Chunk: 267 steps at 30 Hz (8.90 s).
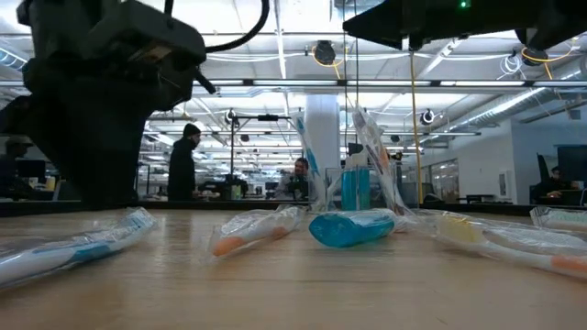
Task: Pick & Place toothbrushing station
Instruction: Put the blue toothbrush into the transparent organizer, then put the blue mouthwash into the transparent organizer
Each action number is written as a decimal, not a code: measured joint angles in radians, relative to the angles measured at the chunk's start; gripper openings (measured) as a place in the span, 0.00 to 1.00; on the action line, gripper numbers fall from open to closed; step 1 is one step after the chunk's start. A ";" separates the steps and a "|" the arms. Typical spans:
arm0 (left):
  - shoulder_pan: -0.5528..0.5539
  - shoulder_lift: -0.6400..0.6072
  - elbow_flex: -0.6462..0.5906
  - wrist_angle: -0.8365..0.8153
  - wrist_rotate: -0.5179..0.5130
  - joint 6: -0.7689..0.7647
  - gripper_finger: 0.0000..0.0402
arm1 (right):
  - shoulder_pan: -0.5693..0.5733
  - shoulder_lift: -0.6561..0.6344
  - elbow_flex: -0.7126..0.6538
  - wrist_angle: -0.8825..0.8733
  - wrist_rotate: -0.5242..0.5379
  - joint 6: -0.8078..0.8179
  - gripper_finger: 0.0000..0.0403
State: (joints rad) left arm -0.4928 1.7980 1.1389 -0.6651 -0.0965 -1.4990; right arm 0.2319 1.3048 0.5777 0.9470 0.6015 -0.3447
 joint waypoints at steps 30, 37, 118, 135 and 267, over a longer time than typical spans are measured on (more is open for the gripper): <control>-0.035 0.120 0.005 0.105 0.039 -0.169 0.35 | -0.133 0.001 0.000 -0.032 -0.031 -0.068 0.36; -0.031 0.109 0.004 0.049 0.026 -0.064 0.35 | -0.163 0.001 0.000 -0.032 -0.035 -0.068 0.36; 0.275 -0.170 -0.003 0.633 -0.495 1.092 0.01 | -0.165 -0.073 0.000 -0.556 -0.344 0.193 0.36; 0.502 -0.167 -0.003 1.012 -0.323 1.498 0.00 | -0.118 -0.356 -0.210 -0.754 -0.314 0.539 0.36; 0.340 0.379 0.472 0.272 0.153 1.082 0.59 | -0.226 -0.378 -0.398 -0.304 -0.317 0.359 0.36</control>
State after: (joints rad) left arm -0.1531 2.1766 1.6112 -0.3931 0.0570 -0.4166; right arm 0.0055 0.9272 0.1795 0.6432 0.2848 0.0143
